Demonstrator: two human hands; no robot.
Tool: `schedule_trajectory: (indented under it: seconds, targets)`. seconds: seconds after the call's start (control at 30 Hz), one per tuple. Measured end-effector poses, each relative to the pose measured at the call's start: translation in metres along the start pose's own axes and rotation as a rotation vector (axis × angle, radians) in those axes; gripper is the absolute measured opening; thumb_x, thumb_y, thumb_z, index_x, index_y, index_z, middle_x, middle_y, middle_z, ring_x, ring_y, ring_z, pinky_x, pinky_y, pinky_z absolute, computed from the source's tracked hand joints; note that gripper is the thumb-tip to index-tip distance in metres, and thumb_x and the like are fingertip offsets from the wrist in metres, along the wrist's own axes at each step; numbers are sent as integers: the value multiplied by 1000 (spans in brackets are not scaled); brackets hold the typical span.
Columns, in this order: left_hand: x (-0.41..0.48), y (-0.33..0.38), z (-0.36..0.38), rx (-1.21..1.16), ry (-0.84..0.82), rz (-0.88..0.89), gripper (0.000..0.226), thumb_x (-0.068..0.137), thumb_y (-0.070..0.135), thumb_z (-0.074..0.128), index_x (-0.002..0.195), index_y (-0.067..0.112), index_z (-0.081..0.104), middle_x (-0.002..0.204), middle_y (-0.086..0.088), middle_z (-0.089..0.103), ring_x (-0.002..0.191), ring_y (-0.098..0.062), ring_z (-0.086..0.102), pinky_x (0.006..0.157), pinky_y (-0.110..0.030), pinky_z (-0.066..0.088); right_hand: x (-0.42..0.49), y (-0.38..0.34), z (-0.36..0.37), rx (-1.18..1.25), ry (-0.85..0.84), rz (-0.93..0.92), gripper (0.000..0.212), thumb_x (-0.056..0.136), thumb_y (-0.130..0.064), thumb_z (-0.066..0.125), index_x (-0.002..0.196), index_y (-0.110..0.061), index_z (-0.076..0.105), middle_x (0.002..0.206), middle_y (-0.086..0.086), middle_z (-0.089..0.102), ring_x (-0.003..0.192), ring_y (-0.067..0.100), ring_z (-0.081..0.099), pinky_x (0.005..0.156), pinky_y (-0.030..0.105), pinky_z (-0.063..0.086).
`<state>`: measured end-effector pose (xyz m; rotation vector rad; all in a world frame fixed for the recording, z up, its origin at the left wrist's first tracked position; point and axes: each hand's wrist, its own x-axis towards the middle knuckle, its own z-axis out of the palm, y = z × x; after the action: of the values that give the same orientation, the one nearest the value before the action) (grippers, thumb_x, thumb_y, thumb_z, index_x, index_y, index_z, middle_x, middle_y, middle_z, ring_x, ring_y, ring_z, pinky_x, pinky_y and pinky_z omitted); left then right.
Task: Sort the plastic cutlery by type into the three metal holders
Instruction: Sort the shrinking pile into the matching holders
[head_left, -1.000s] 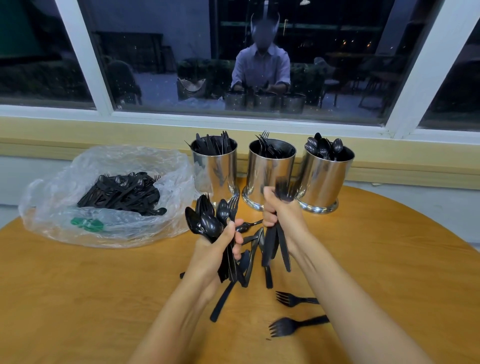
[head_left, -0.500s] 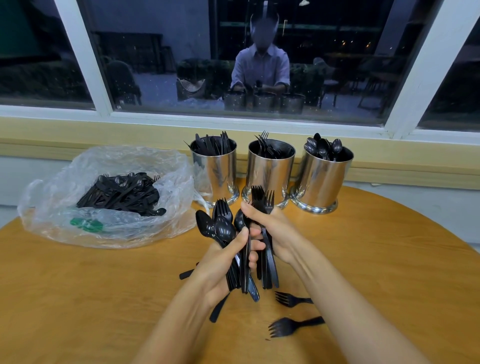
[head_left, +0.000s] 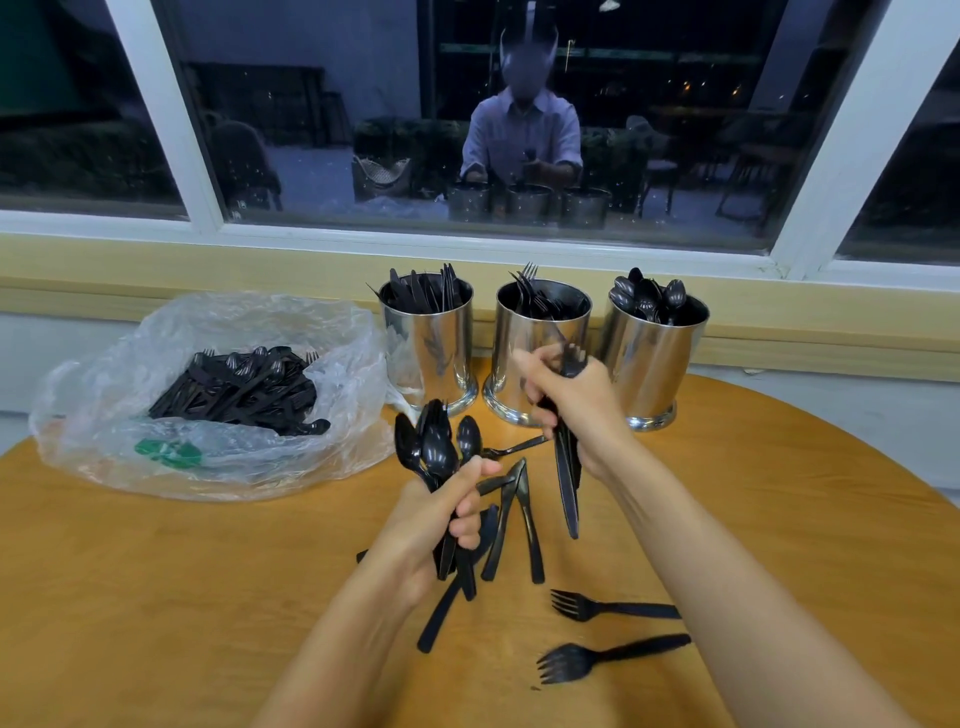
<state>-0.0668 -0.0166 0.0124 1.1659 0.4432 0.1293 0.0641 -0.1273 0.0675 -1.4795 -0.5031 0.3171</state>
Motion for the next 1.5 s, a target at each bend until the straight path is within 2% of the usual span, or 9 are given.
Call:
schedule_trajectory:
  seconds: [0.13, 0.23, 0.5, 0.6, 0.77, 0.93, 1.13, 1.33, 1.5]
  targets:
    - [1, 0, 8, 83, -94, -6, 27, 97, 28, 59, 108, 6, 70, 56, 4, 34, 47, -8, 29, 46, -20, 32, 0, 1, 15, -276, -209, 19, 28, 84, -25, 75, 94, -2, 62, 64, 2, 55, 40, 10, 39, 40, 20, 33]
    - [2, 1, 7, 107, -121, 2, 28, 96, 29, 60, 108, 6, 70, 56, 3, 34, 48, -8, 30, 47, -21, 33, 1, 3, 19, -298, -201, -30, 21, 85, -18, 75, 83, -4, 59, 61, 9, 56, 37, 10, 39, 40, 21, 34]
    - [7, 2, -10, 218, -131, -28, 33, 88, 35, 65, 99, 4, 69, 57, 2, 39, 50, -10, 37, 51, -21, 40, 22, 8, -9, -287, 161, -189, 16, 93, -22, 64, 87, -8, 58, 58, 9, 55, 45, 11, 48, 52, 22, 46]
    - [11, 0, -22, 168, -82, -57, 36, 84, 35, 66, 101, 3, 65, 57, 4, 40, 47, -7, 33, 44, -18, 33, 31, 5, -29, -281, 298, -241, 16, 94, -22, 63, 82, -16, 54, 57, -4, 52, 45, 11, 48, 48, 20, 41]
    - [19, 6, -18, 77, 140, 101, 46, 82, 43, 66, 106, 4, 68, 72, -1, 66, 44, -6, 31, 45, -16, 34, 27, 13, -34, -390, 75, -183, 16, 93, -19, 64, 87, -7, 56, 54, -5, 51, 43, 9, 47, 49, 18, 43]
    - [18, 12, 12, 309, 86, 76, 20, 87, 33, 73, 88, 13, 73, 76, -7, 75, 49, -7, 38, 50, -19, 33, 17, 29, -15, -322, 2, -137, 19, 90, -21, 68, 89, -5, 58, 56, -6, 53, 46, 10, 50, 52, 21, 43]
    - [16, 8, 22, 213, 92, 97, 30, 91, 31, 68, 92, 1, 74, 57, 11, 65, 43, -5, 33, 52, -20, 33, 10, 37, -12, 17, 161, 58, 9, 96, -24, 59, 95, -16, 55, 63, -2, 52, 55, 6, 48, 65, 25, 45]
    - [21, 6, 26, 217, 65, 50, 26, 90, 32, 69, 91, 6, 72, 44, 10, 55, 46, -9, 30, 53, -23, 31, 0, 39, 3, 160, 56, 186, 31, 82, -38, 72, 87, -10, 59, 59, -1, 46, 53, 12, 47, 51, 24, 45]
    - [27, 9, 22, 242, 17, 111, 31, 78, 45, 72, 93, 19, 77, 89, -1, 77, 64, -22, 45, 47, -19, 31, 6, 46, -1, 223, 6, 433, 73, 71, -39, 84, 123, 1, 52, 94, 20, 65, 59, 21, 60, 44, 27, 48]
